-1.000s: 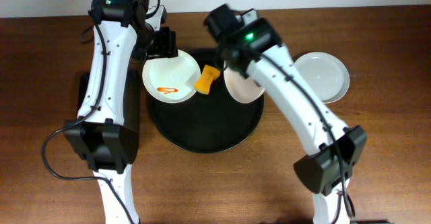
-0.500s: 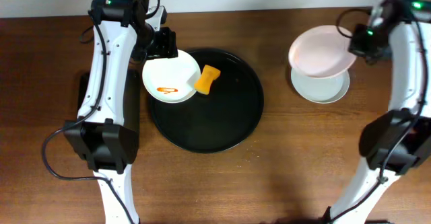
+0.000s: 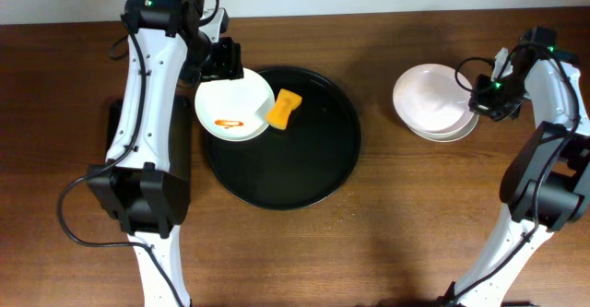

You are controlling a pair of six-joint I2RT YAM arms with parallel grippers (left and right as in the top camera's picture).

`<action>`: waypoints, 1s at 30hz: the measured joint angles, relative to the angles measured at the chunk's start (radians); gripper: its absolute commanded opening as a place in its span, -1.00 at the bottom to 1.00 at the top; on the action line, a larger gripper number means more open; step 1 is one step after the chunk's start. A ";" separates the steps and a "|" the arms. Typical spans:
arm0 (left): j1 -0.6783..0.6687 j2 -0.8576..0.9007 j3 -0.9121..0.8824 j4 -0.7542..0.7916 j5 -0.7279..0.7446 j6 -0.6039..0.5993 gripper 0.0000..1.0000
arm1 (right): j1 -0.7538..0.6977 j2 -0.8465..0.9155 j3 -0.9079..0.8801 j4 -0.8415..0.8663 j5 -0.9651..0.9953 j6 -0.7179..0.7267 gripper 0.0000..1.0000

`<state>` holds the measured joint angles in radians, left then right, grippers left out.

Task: Clean dirty plates on tray and stack at the side
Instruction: 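Lower the plate onto the cleaned plate on the table and release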

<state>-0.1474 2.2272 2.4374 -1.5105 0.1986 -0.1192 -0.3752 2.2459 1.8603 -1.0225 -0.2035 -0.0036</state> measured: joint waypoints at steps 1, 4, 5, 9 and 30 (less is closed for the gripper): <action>0.000 0.000 0.000 0.000 0.000 0.000 0.33 | 0.000 0.000 0.000 0.002 0.005 -0.001 -0.92; 0.000 0.000 0.000 0.000 0.000 0.000 0.33 | 0.000 0.000 0.000 0.000 0.042 0.000 -0.92; 0.000 0.000 0.000 0.000 0.000 0.000 0.33 | 0.000 0.000 0.002 -0.012 0.053 0.000 -0.92; 0.000 0.000 0.000 0.000 0.000 0.000 0.33 | 0.000 0.000 0.027 -0.056 0.084 0.000 -0.91; 0.116 -0.098 0.000 -0.019 -0.158 0.004 0.53 | 0.464 -0.006 0.402 -0.443 -0.282 0.062 0.21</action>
<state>-0.0311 2.1288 2.4371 -1.5299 0.0410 -0.1154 0.0887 2.2395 2.2620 -1.4654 -0.4858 0.0586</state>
